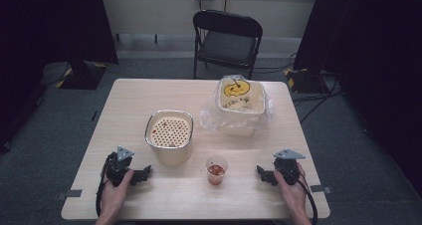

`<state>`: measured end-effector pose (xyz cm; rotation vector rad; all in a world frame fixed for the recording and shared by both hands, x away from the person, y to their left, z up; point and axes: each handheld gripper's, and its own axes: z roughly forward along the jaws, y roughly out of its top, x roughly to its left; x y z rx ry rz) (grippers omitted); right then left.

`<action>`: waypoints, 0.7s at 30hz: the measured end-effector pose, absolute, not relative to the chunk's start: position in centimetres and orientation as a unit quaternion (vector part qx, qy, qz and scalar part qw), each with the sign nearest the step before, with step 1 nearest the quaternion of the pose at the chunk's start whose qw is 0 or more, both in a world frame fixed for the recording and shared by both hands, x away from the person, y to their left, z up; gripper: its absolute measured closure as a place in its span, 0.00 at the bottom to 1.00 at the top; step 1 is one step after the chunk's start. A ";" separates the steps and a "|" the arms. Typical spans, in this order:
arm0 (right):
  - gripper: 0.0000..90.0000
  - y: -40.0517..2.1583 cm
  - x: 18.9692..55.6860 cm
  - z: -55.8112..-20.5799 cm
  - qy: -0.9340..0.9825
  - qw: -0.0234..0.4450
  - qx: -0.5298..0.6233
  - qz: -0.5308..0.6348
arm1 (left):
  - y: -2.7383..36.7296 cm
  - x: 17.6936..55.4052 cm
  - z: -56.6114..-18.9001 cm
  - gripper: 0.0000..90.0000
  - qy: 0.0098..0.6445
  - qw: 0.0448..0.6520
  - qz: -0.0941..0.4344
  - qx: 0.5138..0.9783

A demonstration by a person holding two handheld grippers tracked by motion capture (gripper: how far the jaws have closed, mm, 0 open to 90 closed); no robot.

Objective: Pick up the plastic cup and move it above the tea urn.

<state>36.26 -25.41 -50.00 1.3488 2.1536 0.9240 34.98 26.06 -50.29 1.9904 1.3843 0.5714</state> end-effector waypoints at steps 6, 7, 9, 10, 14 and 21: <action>0.11 -25.4 36.3 -50.0 0.778 0.217 0.487 0.333 | 26.1 35.0 -50.3 0.00 0.527 0.320 0.217 0.757; 0.11 -25.4 36.3 -50.0 0.777 0.217 0.487 0.333 | 26.1 35.0 -50.3 0.00 0.527 0.319 0.217 0.757; 0.11 -25.4 36.2 -50.0 0.777 0.218 0.487 0.333 | 26.1 35.0 -50.3 0.00 0.527 0.320 0.217 0.757; 0.12 -25.3 36.2 -50.0 0.776 0.219 0.490 0.333 | 26.1 35.0 -50.3 0.00 0.528 0.320 0.217 0.757; 0.18 -24.9 35.9 -49.6 0.779 0.222 0.488 0.325 | 26.1 35.0 -50.3 0.00 0.527 0.320 0.218 0.757; 0.18 -22.9 34.7 -48.0 0.794 0.188 0.457 0.354 | 26.1 35.0 -50.3 0.00 0.527 0.319 0.217 0.757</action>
